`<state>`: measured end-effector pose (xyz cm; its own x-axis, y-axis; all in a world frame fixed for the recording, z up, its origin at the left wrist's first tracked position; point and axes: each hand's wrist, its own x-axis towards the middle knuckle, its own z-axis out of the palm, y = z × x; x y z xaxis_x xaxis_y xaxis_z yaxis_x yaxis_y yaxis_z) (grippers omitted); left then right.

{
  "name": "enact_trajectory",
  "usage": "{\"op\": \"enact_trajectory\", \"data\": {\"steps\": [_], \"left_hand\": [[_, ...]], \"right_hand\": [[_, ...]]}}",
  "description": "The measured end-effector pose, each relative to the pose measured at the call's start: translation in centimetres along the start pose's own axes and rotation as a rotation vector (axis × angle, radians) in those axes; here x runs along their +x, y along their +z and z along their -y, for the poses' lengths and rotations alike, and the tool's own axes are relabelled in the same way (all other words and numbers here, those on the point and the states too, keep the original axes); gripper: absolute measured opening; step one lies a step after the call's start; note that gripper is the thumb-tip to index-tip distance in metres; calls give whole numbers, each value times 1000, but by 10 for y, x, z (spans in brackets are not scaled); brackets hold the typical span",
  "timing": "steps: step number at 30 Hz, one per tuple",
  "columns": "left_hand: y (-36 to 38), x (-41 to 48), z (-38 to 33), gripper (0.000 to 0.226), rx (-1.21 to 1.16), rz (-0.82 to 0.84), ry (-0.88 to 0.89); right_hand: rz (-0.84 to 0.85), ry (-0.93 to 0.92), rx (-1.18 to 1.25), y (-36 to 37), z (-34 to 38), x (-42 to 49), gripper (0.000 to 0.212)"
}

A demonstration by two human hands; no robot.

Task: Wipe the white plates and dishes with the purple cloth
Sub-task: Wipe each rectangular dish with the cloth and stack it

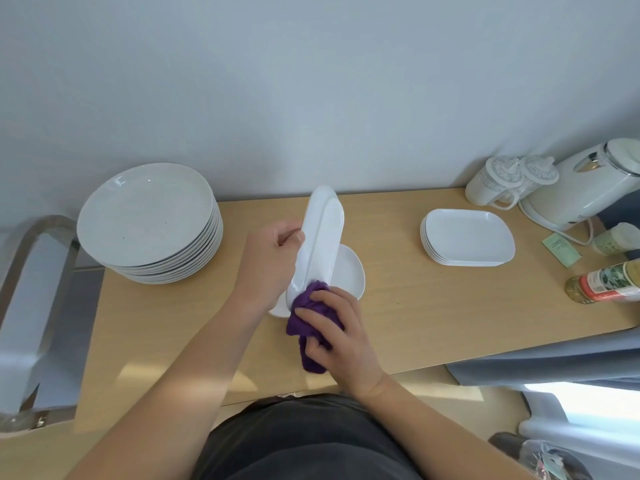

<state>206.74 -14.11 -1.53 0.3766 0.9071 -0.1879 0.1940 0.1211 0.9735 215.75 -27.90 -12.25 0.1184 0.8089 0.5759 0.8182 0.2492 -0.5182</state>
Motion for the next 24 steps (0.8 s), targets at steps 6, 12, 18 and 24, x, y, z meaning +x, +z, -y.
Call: {"op": "enact_trajectory", "data": {"steps": [6, 12, 18, 24], "left_hand": [[7, -12, -2, 40, 38, 108, 29], [4, -16, 2, 43, 38, 165, 18], [-2, -9, -1, 35, 32, 89, 35], [17, -7, -4, 30, 105, 131, 68]], "right_hand": [[-271, 327, 42, -14, -8, 70, 34], [-261, 575, 119, -40, -35, 121, 31], [-149, 747, 191, -46, -48, 96, 36], [-9, 794, 20, -51, -63, 54, 37]]}}
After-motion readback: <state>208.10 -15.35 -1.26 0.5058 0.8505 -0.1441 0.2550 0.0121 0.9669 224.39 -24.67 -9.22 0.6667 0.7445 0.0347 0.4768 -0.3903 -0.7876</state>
